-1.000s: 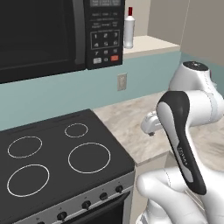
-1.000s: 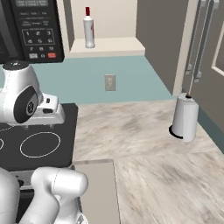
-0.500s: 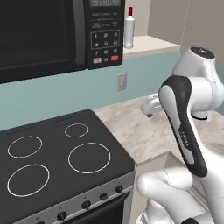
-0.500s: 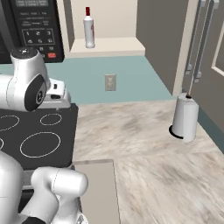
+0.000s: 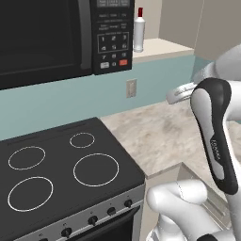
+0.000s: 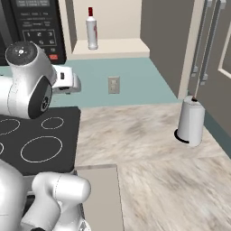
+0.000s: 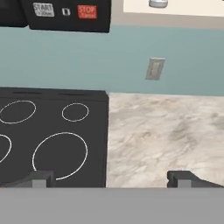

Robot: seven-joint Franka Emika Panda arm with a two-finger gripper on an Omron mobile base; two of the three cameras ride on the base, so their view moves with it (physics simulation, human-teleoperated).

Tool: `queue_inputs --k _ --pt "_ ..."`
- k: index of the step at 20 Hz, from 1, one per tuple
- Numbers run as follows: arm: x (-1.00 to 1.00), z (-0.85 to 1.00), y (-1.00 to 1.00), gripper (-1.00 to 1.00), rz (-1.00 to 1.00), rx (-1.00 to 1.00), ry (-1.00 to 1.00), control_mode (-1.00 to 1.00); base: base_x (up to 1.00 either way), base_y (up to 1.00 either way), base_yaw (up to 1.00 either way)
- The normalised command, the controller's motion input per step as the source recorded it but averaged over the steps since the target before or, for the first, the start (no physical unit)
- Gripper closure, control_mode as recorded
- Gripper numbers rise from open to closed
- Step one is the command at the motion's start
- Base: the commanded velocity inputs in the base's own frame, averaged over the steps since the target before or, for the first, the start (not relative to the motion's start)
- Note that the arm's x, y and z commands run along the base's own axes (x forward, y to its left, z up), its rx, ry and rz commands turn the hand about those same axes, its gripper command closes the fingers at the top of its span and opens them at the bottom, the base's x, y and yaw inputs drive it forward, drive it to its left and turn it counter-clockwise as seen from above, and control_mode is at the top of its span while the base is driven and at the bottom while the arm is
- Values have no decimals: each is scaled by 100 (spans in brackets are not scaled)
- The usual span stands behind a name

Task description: There is a bowl on the dining counter. Grab a lemon wedge from the fridge and place it in the bowl. Then get the liquor bottle and glass cup from the cabinet and place them next to the bowl.

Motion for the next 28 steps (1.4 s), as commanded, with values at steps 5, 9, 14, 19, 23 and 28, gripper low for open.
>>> queue_inputs --k 5,9,14,19,23,28 --pt "58 34 -48 -100 0 7 -11 -100 0 0 0" --pt "78 31 -38 -100 1 11 -3 -100 0 0 0" --pt "81 40 -6 -100 0 11 0 -100 0 0 0" --pt "84 46 0 -100 0 9 0 -100 0 0 0" --pt "94 45 0 -100 0 10 0 -100 0 0 0" --pt "76 46 0 -100 0 8 -4 -100 0 0 0"
